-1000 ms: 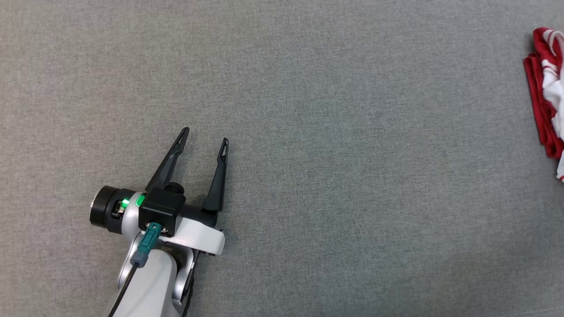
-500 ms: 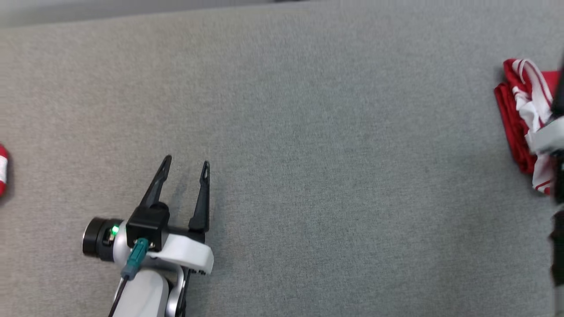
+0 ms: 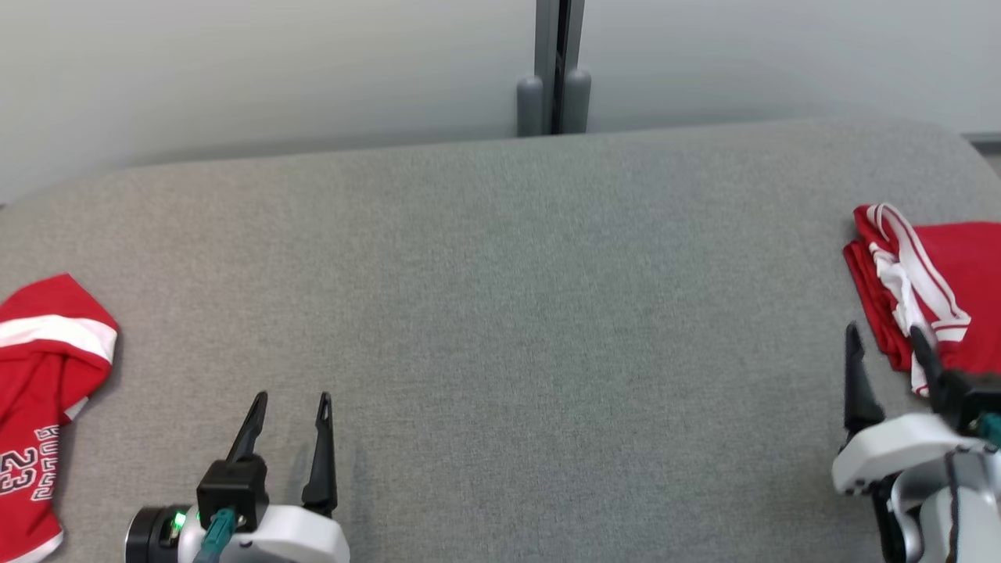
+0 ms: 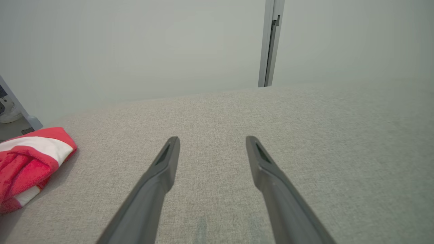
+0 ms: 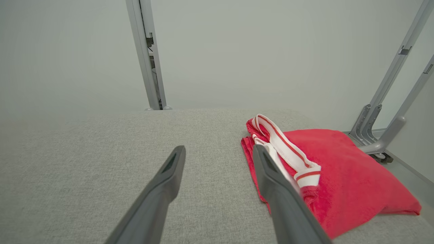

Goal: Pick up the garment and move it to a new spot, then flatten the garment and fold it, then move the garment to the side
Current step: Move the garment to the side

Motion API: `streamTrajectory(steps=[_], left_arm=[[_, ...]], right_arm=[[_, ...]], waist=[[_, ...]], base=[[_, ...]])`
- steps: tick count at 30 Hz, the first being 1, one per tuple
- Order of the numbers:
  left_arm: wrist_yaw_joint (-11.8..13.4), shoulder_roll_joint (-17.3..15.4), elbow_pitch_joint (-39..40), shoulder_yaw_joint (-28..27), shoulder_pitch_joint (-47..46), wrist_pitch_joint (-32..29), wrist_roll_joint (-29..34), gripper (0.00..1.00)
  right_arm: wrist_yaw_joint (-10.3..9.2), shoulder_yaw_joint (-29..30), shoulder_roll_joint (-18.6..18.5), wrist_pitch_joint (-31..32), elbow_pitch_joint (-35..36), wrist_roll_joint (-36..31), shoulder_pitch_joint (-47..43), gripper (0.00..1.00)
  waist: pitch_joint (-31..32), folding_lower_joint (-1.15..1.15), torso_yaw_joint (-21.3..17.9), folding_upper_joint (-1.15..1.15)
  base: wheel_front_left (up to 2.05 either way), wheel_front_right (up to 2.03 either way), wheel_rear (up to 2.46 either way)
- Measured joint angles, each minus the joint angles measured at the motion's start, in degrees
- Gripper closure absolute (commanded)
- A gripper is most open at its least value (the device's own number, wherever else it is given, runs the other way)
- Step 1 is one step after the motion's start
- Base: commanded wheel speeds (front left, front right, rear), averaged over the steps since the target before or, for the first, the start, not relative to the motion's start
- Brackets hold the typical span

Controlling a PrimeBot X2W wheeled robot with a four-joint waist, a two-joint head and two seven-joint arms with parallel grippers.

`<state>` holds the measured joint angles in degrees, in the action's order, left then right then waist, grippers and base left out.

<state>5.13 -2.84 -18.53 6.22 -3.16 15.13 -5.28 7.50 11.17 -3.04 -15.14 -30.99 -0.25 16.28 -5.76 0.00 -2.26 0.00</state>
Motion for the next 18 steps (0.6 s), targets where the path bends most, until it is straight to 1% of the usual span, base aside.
streamTrajectory(steps=[3,11,18], left_arm=[[0.3,0.0,-0.3,-0.6,1.1,0.0,-0.5,0.00],[0.4,0.0,-1.4,-3.6,3.8,0.0,-0.4,0.00],[0.0,0.0,-2.4,-5.2,4.2,0.0,-0.3,0.00]], right_arm=[[0.00,-1.5,0.1,0.0,0.0,0.0,-1.6,0.00],[0.00,-9.3,0.4,0.0,2.0,6.2,-5.4,0.00],[0.00,-13.6,0.3,0.0,4.2,8.2,-7.3,0.00]], waist=[[1.5,0.00,0.2,0.00],[6.5,0.00,0.7,0.00],[8.9,0.00,1.0,0.00]], base=[[0.00,0.00,0.00],[0.00,0.00,0.00],[0.00,0.00,0.00]])
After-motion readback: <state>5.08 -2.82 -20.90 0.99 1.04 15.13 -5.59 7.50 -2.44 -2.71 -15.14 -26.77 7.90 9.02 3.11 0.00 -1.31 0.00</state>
